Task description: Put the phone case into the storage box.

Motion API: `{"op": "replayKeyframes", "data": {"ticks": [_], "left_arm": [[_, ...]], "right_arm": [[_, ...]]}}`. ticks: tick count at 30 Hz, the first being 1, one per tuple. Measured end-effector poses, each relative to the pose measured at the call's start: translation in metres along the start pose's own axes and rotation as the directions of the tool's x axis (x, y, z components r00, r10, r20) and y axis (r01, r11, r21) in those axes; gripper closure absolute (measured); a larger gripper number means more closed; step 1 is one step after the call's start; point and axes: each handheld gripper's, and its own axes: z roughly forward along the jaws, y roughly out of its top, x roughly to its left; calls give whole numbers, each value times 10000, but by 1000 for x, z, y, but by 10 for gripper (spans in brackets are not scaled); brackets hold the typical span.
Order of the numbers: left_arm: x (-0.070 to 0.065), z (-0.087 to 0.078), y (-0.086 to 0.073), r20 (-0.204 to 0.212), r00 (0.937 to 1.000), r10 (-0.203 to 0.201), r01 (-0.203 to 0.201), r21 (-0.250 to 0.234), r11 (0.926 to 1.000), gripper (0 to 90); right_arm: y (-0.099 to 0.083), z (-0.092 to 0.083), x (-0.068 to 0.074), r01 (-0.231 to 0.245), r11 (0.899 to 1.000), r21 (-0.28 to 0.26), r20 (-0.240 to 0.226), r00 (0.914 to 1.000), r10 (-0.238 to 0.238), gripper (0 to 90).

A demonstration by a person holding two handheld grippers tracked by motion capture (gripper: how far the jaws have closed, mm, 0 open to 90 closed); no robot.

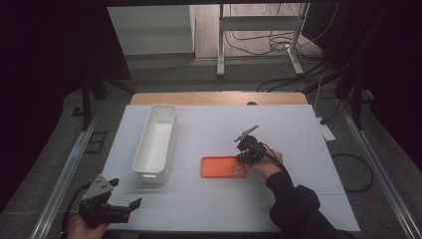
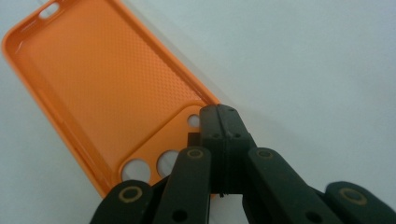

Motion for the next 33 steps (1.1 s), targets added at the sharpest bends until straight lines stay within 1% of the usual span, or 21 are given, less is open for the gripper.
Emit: {"op": "replayKeyframes", "data": {"ticks": [3, 6, 9, 10, 11, 12, 13, 14, 16, 17, 18, 19, 22, 23, 25, 26, 29, 33], "left_arm": [[0, 0, 0, -2, 10000, -4, 4, 6, 10000, 10], [0, 0, 0, -3, 10000, -18, 18, 0, 10000, 10], [0, 0, 0, -4, 10000, -19, 19, 6, 10000, 10], [0, 0, 0, -10, 10000, -7, 7, 14, 10000, 10], [0, 0, 0, -14, 10000, 8, -8, 13, 10000, 10], [0, 0, 0, -14, 10000, 8, -8, 13, 10000, 10], [0, 0, 0, -18, 10000, 12, -12, 17, 10000, 10], [0, 0, 0, -19, 10000, 4, -3, 16, 10000, 11], [0, 0, 0, -17, 10000, -11, 11, 16, 10000, 10], [0, 0, 0, -17, 10000, -11, 11, 16, 10000, 10], [0, 0, 0, -21, 10000, -4, 4, 11, 10000, 10], [0, 0, 0, -24, 10000, -2, 2, 10, 10000, 10], [0, 0, 0, -23, 10000, -32, 32, 8, 10000, 10], [0, 0, 0, -23, 10000, -32, 32, 8, 10000, 10], [0, 0, 0, -26, 10000, -34, 34, 5, 10000, 10], [0, 0, 0, -35, 10000, -41, 41, 18, 10000, 10], [0, 1, 0, -79, 9999, -71, 72, 116, 9999, 11], [0, 4, 2, -177, 9998, -95, 102, 377, 9992, 15]], "right_arm": [[4, 3, -3, -71, 10000, -62, 36, 10000, 71, 892], [6, 4, -3, -140, 9998, -125, 30, 9999, 140, 891], [6, 4, 2, -88, 9999, -117, -275, 9996, 84, 891], [7, 4, 5, -122, 9998, -179, -458, 9989, 114, 891], [8, 4, 9, -53, 9997, -230, -580, 9983, 39, 891], [8, 4, 9, -53, 9997, -230, -580, 9983, 39, 891], [10, 3, 17, 159, 9995, -291, -779, 9968, -181, 891], [11, 3, 23, 197, 9993, -325, -941, 9953, -226, 891], [13, 4, 30, 281, 9990, -350, -1100, 9934, -318, 891], [13, 4, 30, 281, 9990, -350, -1100, 9934, -318, 891], [14, 4, 34, 334, 9988, -345, -1190, 9922, -373, 891], [16, 6, 40, 450, 9984, -339, -1318, 9901, -491, 891], [18, 9, 53, 846, 9960, -281, -1476, 9851, -878, 891], [18, 9, 53, 846, 9960, -281, -1476, 9851, -878, 891], [20, 12, 65, 1096, 9937, -234, -1675, 9795, -1120, 891], [20, 12, 65, 1096, 9937, -234, -1675, 9795, -1120, 891], [21, 15, 74, 1220, 9923, -196, -1823, 9755, -1235, 890], [21, 19, 81, 1343, 9909, -91, -1799, 9746, -1338, 891]]}}
